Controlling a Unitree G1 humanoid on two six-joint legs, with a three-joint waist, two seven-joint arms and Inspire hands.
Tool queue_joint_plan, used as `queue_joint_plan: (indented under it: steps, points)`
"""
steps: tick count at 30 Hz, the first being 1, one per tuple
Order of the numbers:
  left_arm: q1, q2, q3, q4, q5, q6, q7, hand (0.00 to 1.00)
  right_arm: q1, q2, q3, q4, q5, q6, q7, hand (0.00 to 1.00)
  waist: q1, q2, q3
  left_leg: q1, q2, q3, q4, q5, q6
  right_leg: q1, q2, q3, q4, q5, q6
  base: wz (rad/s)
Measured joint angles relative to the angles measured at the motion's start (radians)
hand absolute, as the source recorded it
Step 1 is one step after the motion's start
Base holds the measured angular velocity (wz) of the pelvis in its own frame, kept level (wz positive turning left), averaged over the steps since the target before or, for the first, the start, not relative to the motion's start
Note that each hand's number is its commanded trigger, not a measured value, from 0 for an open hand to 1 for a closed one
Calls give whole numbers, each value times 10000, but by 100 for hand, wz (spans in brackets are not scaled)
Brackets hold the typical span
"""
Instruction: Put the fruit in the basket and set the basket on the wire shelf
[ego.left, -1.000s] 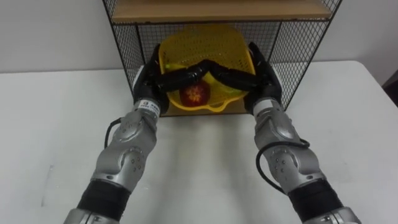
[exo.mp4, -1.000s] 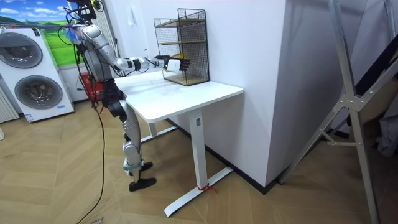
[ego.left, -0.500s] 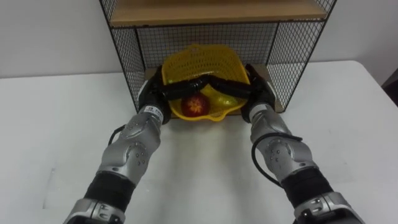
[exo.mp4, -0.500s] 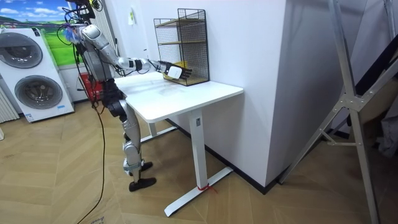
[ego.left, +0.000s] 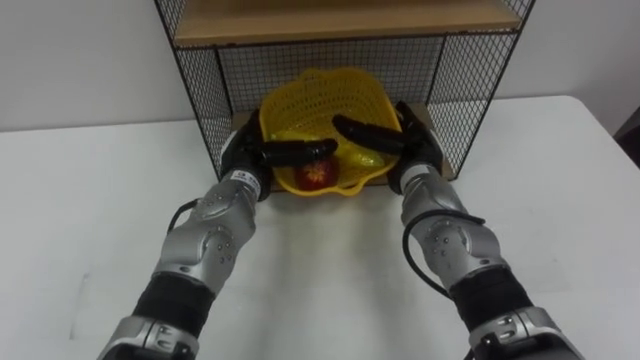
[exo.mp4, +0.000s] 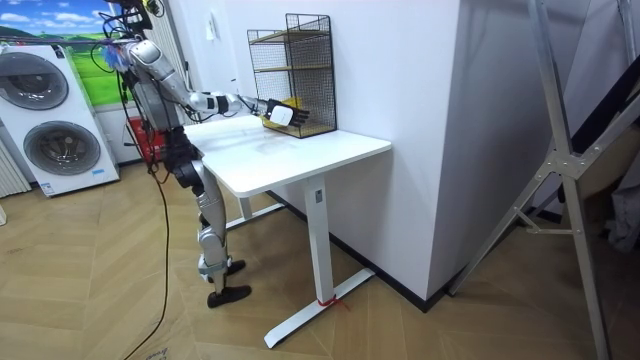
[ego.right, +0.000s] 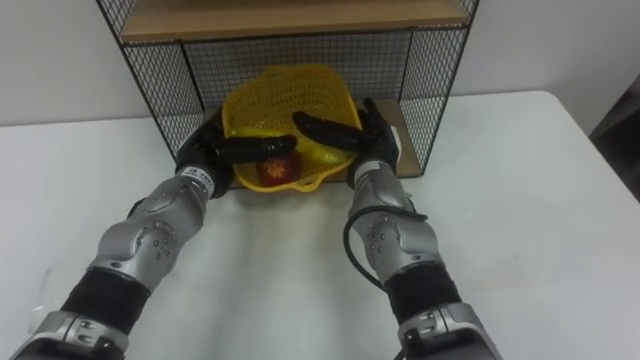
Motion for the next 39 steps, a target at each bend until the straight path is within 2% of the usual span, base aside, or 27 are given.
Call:
queue_joint_plan:
  steps: [5,11,16,23,29,35,39]
  points:
    - [0,130,4,0,6,56,3,0,1,-15,-9,0,8,0,122,0,-135,90,-47,77,-1,6,-15,0,0,46,-1,14,6,0,0,0]
    - [0,171,125,0,4,81,-102,0,18,-36,-11,0,-61,0,344,0,-204,178,-40,158,4,12,-74,-8,-12,137,9,18,-2,1,-3,0]
    - [-4,322,780,-2,5,79,-92,0,23,-63,-125,-33,-31,-1,541,0,-309,180,-39,162,4,17,-54,-14,-17,128,15,34,-4,1,-3,0]
    - [-75,422,881,-58,4,78,-53,0,42,-101,-122,-28,127,-3,910,0,-306,180,-39,234,3,16,-67,-43,-63,211,14,22,-4,1,-3,0]
    - [-79,425,1035,-878,19,51,210,0,249,-89,-121,-18,46,-14,977,0,-317,181,-38,230,2,15,-77,-45,-63,181,17,29,-6,1,-3,0]
    - [-76,431,1193,-1343,124,-54,222,0,320,-111,-288,-23,-665,-56,1159,0,-298,181,-38,255,3,22,-87,-52,-74,174,23,59,0,1,-4,0]
    - [-73,445,1191,-1947,219,-365,193,0,559,-205,-265,-688,-1534,-59,1273,0,-282,178,-38,223,-5,5,-79,-42,-58,151,25,77,-1,-3,-3,0]
